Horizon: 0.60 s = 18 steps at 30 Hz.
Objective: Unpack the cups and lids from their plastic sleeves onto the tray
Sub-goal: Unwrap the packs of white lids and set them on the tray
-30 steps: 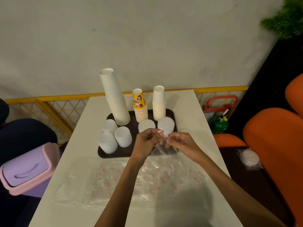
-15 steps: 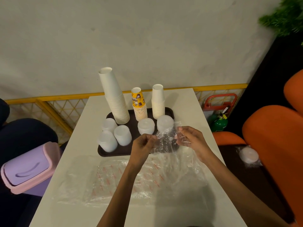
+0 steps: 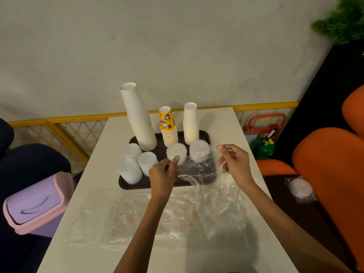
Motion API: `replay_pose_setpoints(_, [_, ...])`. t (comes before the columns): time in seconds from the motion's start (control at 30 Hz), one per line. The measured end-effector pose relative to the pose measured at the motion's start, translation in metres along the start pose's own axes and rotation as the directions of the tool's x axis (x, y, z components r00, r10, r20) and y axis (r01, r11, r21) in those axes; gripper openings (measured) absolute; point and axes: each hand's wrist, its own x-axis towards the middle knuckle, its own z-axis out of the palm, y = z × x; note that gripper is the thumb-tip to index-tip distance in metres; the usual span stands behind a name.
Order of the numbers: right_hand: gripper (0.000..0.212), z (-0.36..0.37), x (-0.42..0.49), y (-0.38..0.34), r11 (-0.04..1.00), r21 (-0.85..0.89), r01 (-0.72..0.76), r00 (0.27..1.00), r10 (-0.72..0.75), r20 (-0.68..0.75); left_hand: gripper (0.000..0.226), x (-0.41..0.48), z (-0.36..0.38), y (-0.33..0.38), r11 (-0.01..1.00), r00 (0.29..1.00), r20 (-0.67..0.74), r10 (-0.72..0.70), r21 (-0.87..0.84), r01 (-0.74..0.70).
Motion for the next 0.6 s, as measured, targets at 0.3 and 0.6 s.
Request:
replay_pose_setpoints(0.3, [0.015, 0.011, 0.001, -0.012, 0.998, -0.053, -0.042, 0.968, 0.054, 0.247, 0.031, 0.015, 0.013, 0.027, 0.987, 0.922, 0.373, 0.106, 0.07, -0.142])
replay_pose_setpoints(0.6, [0.04, -0.032, 0.0, -0.007, 0.905, -0.324, -0.278, 0.798, 0.405, 0.446, 0.016, 0.032, -0.01, 0.013, 0.904, 0.964, 0.202, -0.173, -0.355, 0.236])
